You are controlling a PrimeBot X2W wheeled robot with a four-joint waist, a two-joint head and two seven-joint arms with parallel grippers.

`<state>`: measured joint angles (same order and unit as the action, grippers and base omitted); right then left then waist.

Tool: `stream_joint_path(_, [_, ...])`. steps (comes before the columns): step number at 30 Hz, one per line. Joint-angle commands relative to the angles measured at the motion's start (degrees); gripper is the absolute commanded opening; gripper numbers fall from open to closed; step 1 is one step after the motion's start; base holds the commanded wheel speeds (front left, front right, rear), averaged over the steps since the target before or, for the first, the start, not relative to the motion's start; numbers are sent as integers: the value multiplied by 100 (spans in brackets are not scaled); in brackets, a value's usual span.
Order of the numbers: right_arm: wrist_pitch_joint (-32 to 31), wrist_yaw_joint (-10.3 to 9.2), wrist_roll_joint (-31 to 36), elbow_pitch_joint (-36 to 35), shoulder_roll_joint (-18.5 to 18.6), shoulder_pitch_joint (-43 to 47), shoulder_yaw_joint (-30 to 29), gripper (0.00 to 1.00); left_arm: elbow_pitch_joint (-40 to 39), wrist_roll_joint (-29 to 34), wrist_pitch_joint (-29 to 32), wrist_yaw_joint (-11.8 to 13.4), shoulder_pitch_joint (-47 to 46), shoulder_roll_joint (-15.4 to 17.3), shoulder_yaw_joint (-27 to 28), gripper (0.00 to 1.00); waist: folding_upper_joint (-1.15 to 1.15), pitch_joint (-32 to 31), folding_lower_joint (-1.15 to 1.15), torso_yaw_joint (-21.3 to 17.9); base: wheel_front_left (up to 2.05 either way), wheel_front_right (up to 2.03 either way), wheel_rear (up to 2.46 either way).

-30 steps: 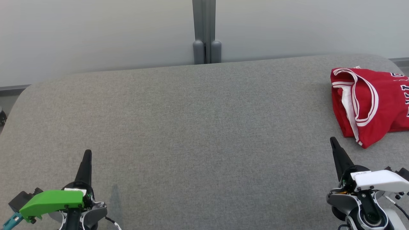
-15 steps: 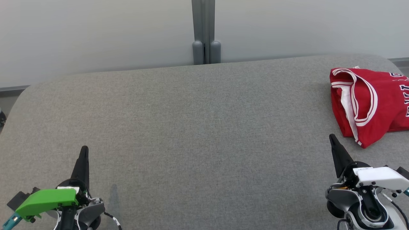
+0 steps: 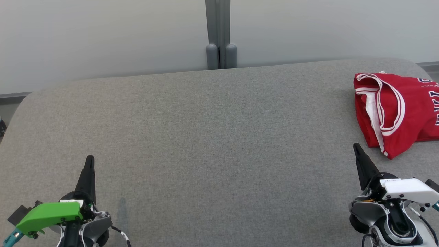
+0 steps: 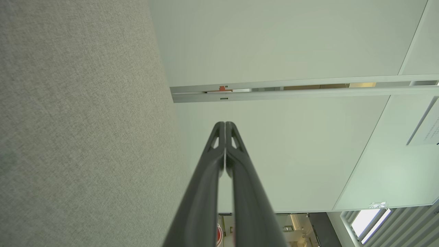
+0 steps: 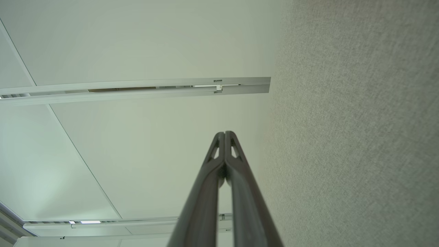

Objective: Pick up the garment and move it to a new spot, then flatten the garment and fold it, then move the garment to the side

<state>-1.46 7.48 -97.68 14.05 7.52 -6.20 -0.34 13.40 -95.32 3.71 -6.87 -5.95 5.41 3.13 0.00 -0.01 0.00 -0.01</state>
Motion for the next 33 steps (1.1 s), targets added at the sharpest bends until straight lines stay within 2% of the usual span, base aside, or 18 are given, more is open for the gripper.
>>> stream_joint_path(1, [-32, 2, -2, 14, -12, -56, -9, 0, 12, -11, 18, -19, -72, 0, 18, 0, 0, 0, 0, 0, 0, 0, 0])
stream_joint_path(33, [-42, 3, 25, 15, -24, -58, -29, 0, 12, 34, 42, -15, -74, -24, 50, 0, 0, 0, 0, 0, 0, 0, 0])
